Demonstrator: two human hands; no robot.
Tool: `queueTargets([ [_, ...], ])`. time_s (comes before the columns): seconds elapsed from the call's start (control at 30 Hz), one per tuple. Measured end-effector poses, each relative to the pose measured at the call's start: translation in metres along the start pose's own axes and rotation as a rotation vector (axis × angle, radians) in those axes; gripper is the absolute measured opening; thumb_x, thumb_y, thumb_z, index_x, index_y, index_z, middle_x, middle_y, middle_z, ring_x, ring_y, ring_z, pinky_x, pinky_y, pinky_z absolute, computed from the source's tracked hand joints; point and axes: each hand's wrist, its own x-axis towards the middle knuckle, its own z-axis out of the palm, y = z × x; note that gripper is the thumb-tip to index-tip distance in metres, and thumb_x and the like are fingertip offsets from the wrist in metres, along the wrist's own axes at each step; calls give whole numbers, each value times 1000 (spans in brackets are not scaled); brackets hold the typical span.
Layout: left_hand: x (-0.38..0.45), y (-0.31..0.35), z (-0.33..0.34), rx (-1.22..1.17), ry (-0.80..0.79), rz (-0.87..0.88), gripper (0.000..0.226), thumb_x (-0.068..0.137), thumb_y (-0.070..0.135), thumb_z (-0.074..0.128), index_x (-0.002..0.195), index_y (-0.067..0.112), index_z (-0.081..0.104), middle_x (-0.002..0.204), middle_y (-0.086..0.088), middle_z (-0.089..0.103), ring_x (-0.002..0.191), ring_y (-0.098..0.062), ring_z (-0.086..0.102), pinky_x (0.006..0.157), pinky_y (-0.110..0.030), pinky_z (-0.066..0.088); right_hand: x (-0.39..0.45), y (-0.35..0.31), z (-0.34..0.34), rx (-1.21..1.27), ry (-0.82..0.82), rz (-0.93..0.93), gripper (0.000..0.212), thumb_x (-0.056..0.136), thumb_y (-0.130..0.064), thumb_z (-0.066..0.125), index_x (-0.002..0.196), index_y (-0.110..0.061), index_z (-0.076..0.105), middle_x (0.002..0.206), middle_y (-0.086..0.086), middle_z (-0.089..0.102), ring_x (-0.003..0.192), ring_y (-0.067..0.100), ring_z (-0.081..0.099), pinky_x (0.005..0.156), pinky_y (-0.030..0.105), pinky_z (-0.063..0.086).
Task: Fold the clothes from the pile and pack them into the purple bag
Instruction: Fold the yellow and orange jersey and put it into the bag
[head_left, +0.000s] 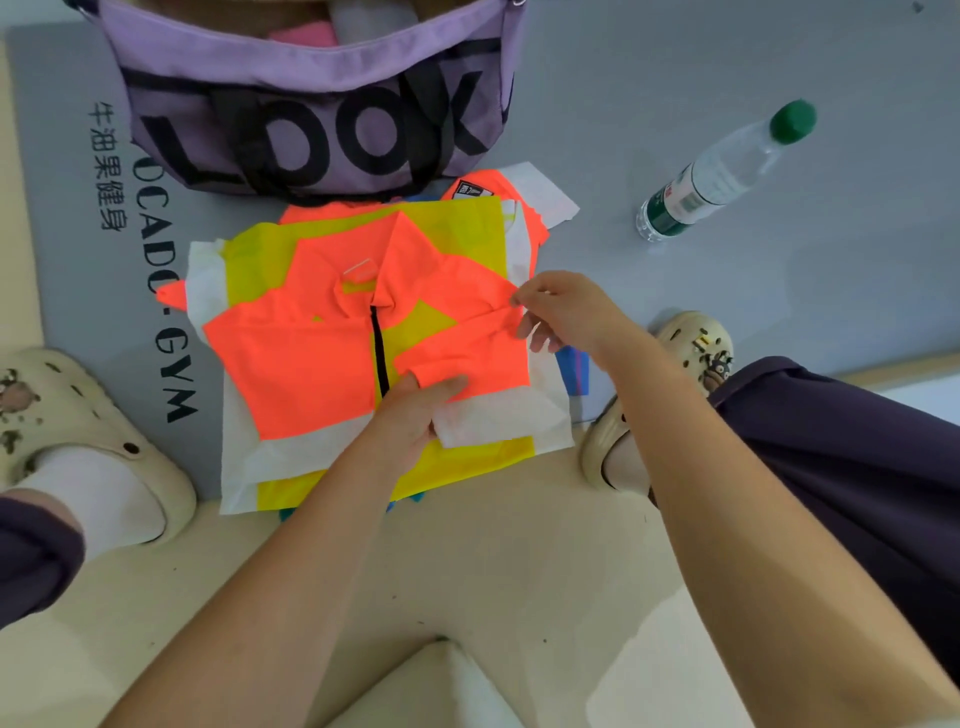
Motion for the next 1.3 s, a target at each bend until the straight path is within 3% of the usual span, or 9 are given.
queueTargets([
  [0.13,12,7,-12,311,149,77,33,93,14,63,126,17,59,126,-9,64,115,-27,61,101,-46,48,21,3,9,-444,37,-190,24,90,-9,59,112,-18,64,80,-1,55,65,12,51,58,11,38],
  [0.27,7,6,-20,269,108,192,40,94,6,60,131,20,55,126,-4,65,116,-23,61,101,-41,48,41,13,3,-831,42,-159,29,90,-20,63,119,-20,62,111,12,49,101,27,51,86,32,40],
  [0.43,6,-4,-32,340,183,255,39,93,6,62,130,17,57,121,-2,66,113,-20,62,98,-33,48,52,1,-14,-675,123,-240,7,88,-14,66,91,-12,72,79,-4,52,83,18,51,69,18,32],
  [0.63,11,-1,-31,371,234,260,29,87,5,67,113,19,62,103,-7,72,97,-22,67,89,-38,53,54,-10,-1,-345,275,-318,11,94,-16,55,101,-18,64,92,-7,58,83,17,56,73,26,42],
  [0.8,11,3,-28,315,262,285,14,85,15,74,84,25,64,72,13,68,65,-2,62,65,-25,48,27,35,15,-245,395,-120,29,87,-43,68,91,-16,58,82,4,63,74,21,60,69,32,46],
  [0.87,12,3,-28,360,316,277,21,85,16,73,72,17,56,60,8,56,59,-11,52,63,-29,42,12,61,26,-318,315,41,42,77,-54,73,85,-17,55,76,-3,58,67,11,55,58,28,40],
  [1.03,11,7,-36,517,291,244,22,86,13,72,77,-1,57,79,-19,61,81,-39,69,76,-51,58,-8,101,51,-475,193,97,31,84,-40,69,82,-11,59,74,-1,59,71,19,54,60,31,37],
  [1.2,10,20,-42,527,303,264,27,85,11,72,68,14,52,64,-9,61,50,-18,60,57,-38,54,-10,104,44,-487,221,98,28,86,-38,68,79,-13,58,73,-2,56,72,19,52,54,26,34],
  [1.3,6,19,-43,939,469,522,26,82,21,72,76,16,48,73,-4,54,65,-21,53,57,-35,39,-12,102,45,-423,364,134,48,75,-46,78,95,-11,51,92,1,48,84,20,47,65,31,39],
])
